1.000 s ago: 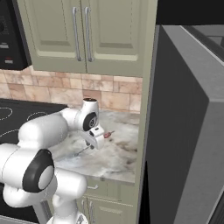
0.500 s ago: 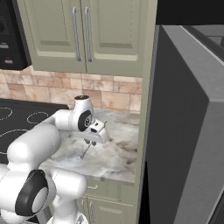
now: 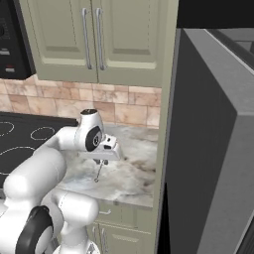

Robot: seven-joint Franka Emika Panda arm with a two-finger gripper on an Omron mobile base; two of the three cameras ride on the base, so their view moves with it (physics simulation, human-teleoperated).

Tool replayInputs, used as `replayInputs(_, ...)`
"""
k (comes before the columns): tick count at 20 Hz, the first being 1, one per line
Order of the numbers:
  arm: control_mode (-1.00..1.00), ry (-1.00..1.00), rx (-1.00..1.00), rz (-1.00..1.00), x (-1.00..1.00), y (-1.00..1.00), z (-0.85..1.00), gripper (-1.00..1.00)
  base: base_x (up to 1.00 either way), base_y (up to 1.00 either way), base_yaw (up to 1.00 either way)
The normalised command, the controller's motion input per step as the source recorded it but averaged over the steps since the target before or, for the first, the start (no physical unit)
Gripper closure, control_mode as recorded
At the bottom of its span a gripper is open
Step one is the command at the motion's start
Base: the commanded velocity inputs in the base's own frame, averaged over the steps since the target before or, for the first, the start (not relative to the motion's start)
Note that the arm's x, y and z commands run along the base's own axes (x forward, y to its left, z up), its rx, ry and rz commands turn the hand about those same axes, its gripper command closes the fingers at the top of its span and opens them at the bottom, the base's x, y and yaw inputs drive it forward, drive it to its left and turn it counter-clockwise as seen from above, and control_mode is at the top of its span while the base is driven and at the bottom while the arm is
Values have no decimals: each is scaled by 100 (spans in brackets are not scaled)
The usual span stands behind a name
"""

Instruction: Store the kebab skewer in the freezer for long-term storage. Close the freezer door after placing the cooked food.

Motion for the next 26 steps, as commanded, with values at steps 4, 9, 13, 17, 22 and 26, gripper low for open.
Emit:
replayInputs(4,-100,14,8,0,0,-3,14,100,0,0,0)
replayInputs(9,-100,21,10,0,0,0,13,100,0,0,0)
replayInputs(13,-100,2,1,0,-1,0,-1,100,0,0,0)
replayInputs(17,-100,-8,0,0,-17,0,0,100,0,0,0)
replayInputs(22,-100,-14,0,0,-27,0,6,100,0,0,0)
replayInputs(26,-100,-8,0,0,-28,0,21,100,0,0,0)
